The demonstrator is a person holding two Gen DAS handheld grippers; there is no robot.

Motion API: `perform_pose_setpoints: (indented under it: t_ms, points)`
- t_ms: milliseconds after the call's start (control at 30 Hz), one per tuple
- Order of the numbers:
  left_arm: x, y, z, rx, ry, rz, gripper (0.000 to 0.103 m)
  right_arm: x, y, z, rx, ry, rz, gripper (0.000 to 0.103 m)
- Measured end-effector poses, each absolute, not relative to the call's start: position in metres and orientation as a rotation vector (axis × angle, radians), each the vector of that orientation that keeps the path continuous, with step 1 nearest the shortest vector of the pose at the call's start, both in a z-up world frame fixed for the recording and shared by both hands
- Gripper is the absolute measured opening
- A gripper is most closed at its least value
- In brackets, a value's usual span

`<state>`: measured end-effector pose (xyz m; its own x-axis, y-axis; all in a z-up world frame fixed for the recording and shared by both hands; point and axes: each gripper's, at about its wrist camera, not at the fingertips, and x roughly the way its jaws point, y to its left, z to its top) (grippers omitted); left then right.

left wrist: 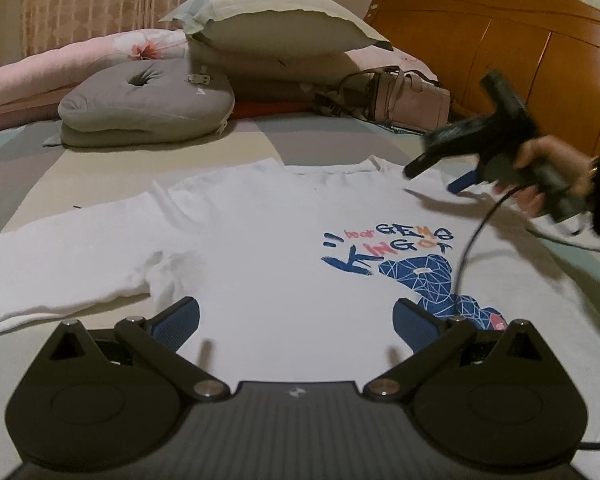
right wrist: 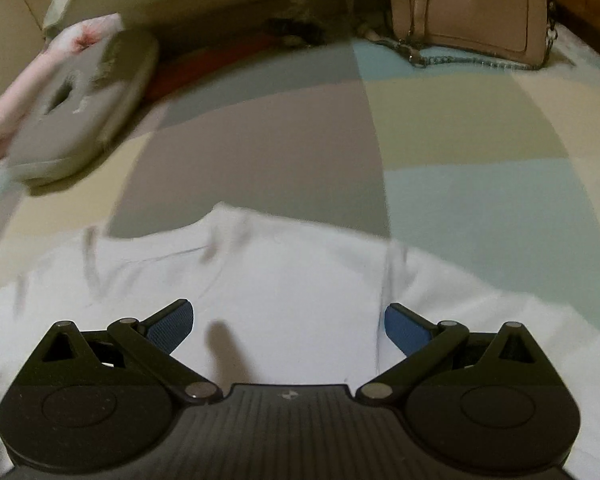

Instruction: Fold clothes

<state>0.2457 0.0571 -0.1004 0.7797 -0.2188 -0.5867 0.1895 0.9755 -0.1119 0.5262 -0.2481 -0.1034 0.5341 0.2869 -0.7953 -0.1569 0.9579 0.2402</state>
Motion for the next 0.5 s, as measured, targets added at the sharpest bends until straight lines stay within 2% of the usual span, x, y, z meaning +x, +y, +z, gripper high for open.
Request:
perform_pose_setpoints:
  t_ms: [233,367,500]
  points:
    - [0.244,0.054,-0.1,-0.048,0.639,-0.26,0.102,0.546,-0.242,-0.105,0.044,0.876,0.226,0.103]
    - [0.239,0.05,-0.095,-0.034,0.61,-0.3,0.102,0.517,-0.251,-0.083,0.056,0.862,0.242,0.103]
    - [0.236,0.047,-0.092,-0.027,0.61,-0.323,0.102,0.472,-0.253,-0.056,-0.078,0.851,0.261,0.103]
